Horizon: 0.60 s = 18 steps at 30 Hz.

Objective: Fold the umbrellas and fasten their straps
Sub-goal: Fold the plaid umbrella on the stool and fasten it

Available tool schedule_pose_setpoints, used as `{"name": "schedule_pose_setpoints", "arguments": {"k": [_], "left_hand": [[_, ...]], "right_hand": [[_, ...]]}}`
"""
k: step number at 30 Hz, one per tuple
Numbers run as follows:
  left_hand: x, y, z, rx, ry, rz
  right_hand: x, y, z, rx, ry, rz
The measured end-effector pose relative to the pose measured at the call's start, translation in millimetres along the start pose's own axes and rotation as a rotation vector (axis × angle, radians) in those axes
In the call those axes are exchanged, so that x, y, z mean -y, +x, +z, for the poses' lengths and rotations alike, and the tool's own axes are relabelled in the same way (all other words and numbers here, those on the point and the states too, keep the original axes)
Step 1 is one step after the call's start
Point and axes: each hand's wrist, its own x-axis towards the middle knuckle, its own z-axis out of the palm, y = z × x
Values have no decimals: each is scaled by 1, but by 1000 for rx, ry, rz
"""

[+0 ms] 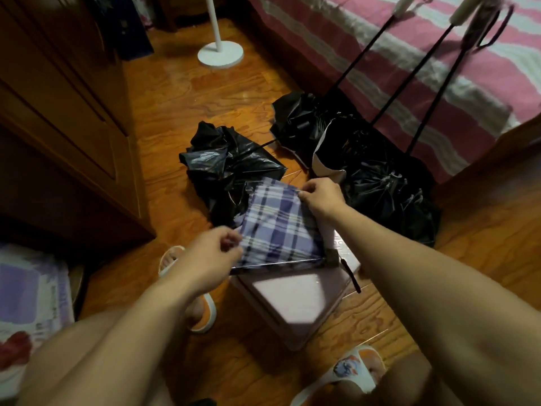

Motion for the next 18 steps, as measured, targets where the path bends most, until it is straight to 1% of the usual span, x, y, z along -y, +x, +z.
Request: {"name": "schedule_pose_setpoints", "arguments": {"k": [2, 3, 6, 7, 8, 9, 10, 11, 12, 13, 15, 17, 18], "left_hand": [[15, -4, 7, 153, 217, -6], [19, -3, 8, 190, 289, -3], [25, 7, 9, 198, 361, -1], [25, 10, 9, 193, 389, 9], [25, 14, 10, 190, 423, 13], [24, 18, 12, 187, 450, 17], [23, 21, 15, 179, 464, 20], [23, 23, 18, 162, 460, 27], [23, 23, 21, 142, 438, 34], [24, 21, 24, 120, 408, 39], [27, 13, 26, 41, 382, 19], [28, -2, 24, -90, 325, -68], [28, -11, 24, -157, 233, -111]], "right_hand": [[-7, 4, 16, 14, -93, 25], [-9, 6, 20, -6, -116, 29], [-13, -2, 8, -107, -180, 4], [-16, -13, 0, -86, -190, 2], [-21, -30, -9, -13, -194, -1], [-27, -52, -17, 107, -207, 5], [-34, -76, -22, 231, -260, 9], [-39, -99, -24, 314, -334, -22], [-46, -116, -22, 339, -395, -82], [-51, -126, -19, 313, -396, -140], [-52, -136, -16, 209, -271, -136], [-50, -138, -16, 152, -47, -18], [-48, -143, -16, 154, 96, 65]]}}
